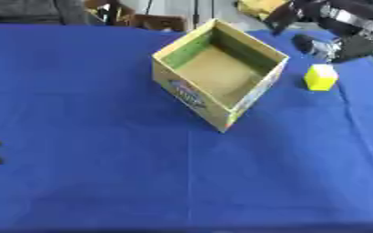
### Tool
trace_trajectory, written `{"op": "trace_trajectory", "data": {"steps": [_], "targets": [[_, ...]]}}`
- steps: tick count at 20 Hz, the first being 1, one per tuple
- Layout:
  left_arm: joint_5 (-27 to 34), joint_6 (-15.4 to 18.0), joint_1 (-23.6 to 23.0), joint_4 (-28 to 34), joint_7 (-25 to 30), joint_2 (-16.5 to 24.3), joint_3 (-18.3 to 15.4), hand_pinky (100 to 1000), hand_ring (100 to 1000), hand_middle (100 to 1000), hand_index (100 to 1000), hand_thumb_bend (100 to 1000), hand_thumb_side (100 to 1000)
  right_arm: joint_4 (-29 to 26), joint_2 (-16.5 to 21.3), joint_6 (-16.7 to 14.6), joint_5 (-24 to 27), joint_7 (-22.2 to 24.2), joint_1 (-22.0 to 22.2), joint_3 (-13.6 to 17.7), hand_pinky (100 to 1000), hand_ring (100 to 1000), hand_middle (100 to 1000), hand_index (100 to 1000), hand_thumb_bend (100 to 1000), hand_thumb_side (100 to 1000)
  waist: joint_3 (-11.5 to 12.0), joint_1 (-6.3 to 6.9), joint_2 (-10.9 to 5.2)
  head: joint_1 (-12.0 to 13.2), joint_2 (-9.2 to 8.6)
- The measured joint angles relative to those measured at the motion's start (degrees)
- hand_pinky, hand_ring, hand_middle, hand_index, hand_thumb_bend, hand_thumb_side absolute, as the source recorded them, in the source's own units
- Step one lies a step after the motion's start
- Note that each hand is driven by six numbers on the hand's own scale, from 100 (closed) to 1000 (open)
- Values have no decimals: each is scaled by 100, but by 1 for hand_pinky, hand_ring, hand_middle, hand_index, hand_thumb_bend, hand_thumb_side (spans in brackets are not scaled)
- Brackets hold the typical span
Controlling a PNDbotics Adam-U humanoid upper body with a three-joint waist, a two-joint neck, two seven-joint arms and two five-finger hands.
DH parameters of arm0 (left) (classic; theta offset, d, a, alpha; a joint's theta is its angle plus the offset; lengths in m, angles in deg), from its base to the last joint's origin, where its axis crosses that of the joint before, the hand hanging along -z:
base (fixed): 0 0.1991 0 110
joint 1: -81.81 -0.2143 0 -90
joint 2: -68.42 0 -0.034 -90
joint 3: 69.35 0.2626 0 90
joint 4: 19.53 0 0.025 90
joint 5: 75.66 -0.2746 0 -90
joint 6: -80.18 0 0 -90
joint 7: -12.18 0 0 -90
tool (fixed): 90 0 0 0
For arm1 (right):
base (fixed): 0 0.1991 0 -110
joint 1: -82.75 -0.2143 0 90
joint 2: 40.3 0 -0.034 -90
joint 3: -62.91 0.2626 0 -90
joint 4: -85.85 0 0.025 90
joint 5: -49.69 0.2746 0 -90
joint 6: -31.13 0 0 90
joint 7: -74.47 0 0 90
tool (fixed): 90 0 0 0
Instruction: Pick up objects on the table and place them in the box.
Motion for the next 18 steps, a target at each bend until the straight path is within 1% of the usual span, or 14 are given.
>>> {"op": "trace_trajectory", "data": {"steps": [3, 10, 14, 18], "targets": [[8, -7, 34, 0, 29, 36, 24, 543, 672, 520, 637, 224, 952, 404, 1, -83, -384, -262, -23, 22, 809, 937, 883, 791, 100, 690, 96, -1, 15, -46, -15], [16, -11, 40, 0, 69, 38, 41, 543, 673, 520, 637, 224, 951, 1188, 42, -246, -1116, -835, 7, 73, 838, 961, 905, 813, 143, 696, 145, 3, 24, -79, -59], [22, -10, 42, 0, 72, 39, 69, 544, 674, 520, 637, 225, 951, 1544, 97, -300, -1361, -1074, 115, 130, 844, 963, 908, 821, 160, 691, 149, 1, 24, -76, -60], [22, -10, 42, 0, 72, 43, 69, 544, 674, 520, 637, 226, 951, 1781, 171, -356, -1541, -1313, 245, 225, 843, 957, 904, 824, 168, 684, 131, -13, 24, -68, -60]]}}
